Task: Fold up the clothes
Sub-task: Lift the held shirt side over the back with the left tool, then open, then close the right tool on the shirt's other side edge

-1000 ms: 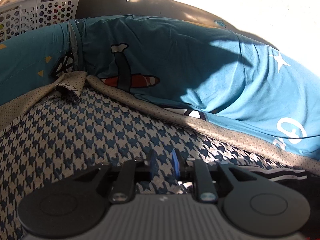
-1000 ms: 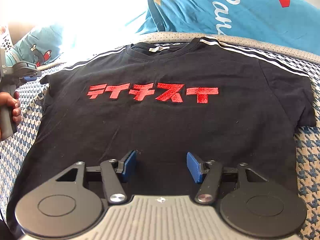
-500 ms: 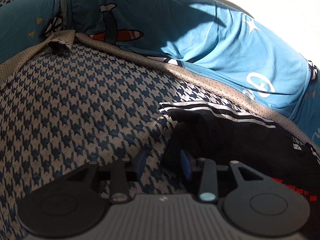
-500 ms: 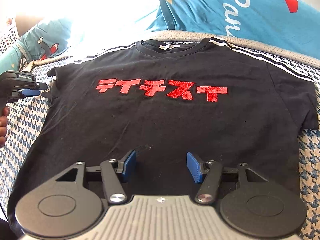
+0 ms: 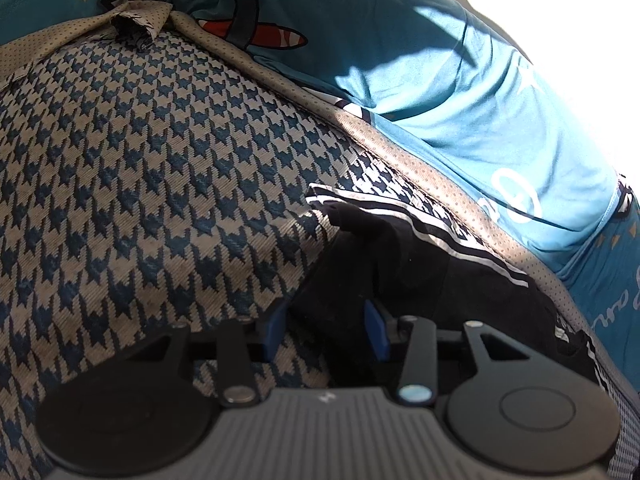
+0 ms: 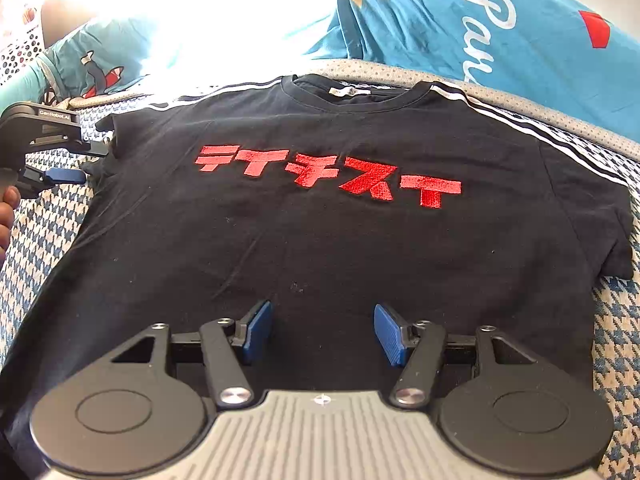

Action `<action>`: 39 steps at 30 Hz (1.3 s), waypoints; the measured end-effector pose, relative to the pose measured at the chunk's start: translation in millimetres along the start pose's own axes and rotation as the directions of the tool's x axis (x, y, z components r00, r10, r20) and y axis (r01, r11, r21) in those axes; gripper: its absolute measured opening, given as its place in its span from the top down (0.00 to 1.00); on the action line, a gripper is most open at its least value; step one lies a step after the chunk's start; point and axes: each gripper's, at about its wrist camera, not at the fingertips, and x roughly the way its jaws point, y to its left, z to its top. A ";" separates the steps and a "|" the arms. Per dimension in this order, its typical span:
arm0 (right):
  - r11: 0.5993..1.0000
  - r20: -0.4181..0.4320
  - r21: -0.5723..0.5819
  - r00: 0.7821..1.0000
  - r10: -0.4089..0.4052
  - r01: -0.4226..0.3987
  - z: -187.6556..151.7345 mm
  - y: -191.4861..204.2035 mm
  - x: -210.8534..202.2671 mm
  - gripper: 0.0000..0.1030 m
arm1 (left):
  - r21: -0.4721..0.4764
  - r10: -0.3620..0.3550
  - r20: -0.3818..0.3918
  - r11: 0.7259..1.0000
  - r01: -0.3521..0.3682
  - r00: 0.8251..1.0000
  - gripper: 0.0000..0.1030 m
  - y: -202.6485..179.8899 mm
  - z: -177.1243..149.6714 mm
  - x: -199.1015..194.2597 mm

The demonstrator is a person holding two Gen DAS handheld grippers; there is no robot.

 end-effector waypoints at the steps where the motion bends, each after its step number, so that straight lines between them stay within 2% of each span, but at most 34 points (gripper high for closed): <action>1: 1.000 0.000 -0.001 1.000 -0.001 0.001 0.0 0.4 0.0 0.45 | 0.000 0.011 0.007 1.000 -0.011 1.000 0.74 0.3 -0.7 -0.8; 3: 1.000 0.001 -0.002 1.000 0.000 0.000 0.1 0.3 -0.1 0.45 | 0.000 0.033 0.020 0.999 -0.033 0.999 0.91 1.0 -2.0 -2.4; 6: 1.000 0.002 0.002 1.000 0.003 -0.003 0.0 -0.8 -0.3 0.45 | 0.008 0.072 0.043 0.997 -0.072 0.996 0.95 1.3 -4.3 -5.4; 9: 1.000 0.002 0.007 1.000 0.006 -0.006 0.5 -1.9 -0.6 0.45 | 0.116 0.156 0.096 0.979 -0.167 0.983 0.96 -7.0 -10.4 -12.9; 12: 1.000 0.004 0.013 1.000 0.011 -0.011 1.1 -3.9 -1.4 0.45 | 0.134 0.197 0.089 0.969 -0.208 0.976 0.95 -9.1 -17.2 -11.9; 13: 1.000 0.006 0.020 1.000 0.013 -0.013 1.7 -5.5 -1.9 0.45 | 0.132 0.217 0.094 0.965 -0.228 0.972 0.94 -11.3 -19.2 -12.7; 16: 0.999 0.009 0.041 1.000 0.020 -0.020 3.4 -11.0 -3.6 0.45 | 0.107 0.273 0.096 0.953 -0.283 0.957 0.80 -15.0 -23.1 -16.4; 17: 0.999 0.011 0.048 1.000 0.022 -0.023 4.0 -12.8 -4.2 0.45 | 0.089 0.292 0.098 0.950 -0.300 0.952 0.71 -13.7 -23.4 -18.2; 19: 0.997 0.013 0.071 0.999 0.034 -0.035 5.1 -18.2 -5.7 0.45 | 0.045 0.342 0.108 0.936 -0.348 0.933 0.60 -10.2 -21.7 -23.4; 20: 0.996 0.019 0.083 0.999 0.035 -0.036 5.9 -21.8 -7.6 0.45 | 0.031 0.358 0.126 0.931 -0.364 0.925 0.62 -10.4 -20.4 -28.0; 21: 0.995 0.027 0.094 0.999 0.034 -0.036 6.8 -25.8 -9.8 0.45 | 0.030 0.356 0.152 0.931 -0.365 0.922 0.61 -12.6 -18.8 -35.3; 22: 0.994 0.040 0.108 0.999 0.031 -0.035 7.9 -31.0 -13.0 0.45 | 0.051 0.333 0.161 0.937 -0.345 0.929 0.59 -17.3 -19.1 -40.3; 24: 0.990 0.073 0.140 0.997 0.024 -0.034 8.7 -43.3 -20.0 0.45 | 0.093 0.286 0.178 0.948 -0.305 0.942 0.46 -26.9 -19.7 -50.4; 25: 0.985 0.088 0.166 0.996 0.020 -0.034 9.0 -51.5 -23.3 0.45 | 0.114 0.261 0.183 0.952 -0.285 0.948 0.45 -32.4 -21.0 -54.9; 27: 0.975 0.116 0.222 0.993 0.007 -0.033 10.1 -68.9 -29.6 0.45 | 0.159 0.214 0.174 0.957 -0.241 0.961 0.44 -47.8 -32.1 -59.6; 31: 0.941 0.134 0.337 0.991 -0.016 -0.030 8.9 -105.2 -35.5 0.45 | 0.253 0.120 0.091 0.957 -0.139 0.989 0.42 -75.8 -54.3 -56.3; 33: 0.925 0.137 0.381 0.990 -0.038 -0.017 7.1 -121.6 -37.4 0.45 | 0.306 0.098 0.072 0.945 -0.116 0.993 0.37 -88.8 -65.4 -53.1; 34: 0.915 0.138 0.404 0.989 -0.055 -0.005 5.7 -132.5 -38.3 0.45 | 0.335 0.094 0.070 0.936 -0.112 0.993 0.30 -95.1 -70.8 -51.5; 39: 0.855 0.126 0.518 0.986 -0.107 0.026 -7.4 -186.1 -37.4 0.45 | 0.476 0.073 0.057 0.875 -0.092 0.996 0.10 -126.4 -97.8 -43.6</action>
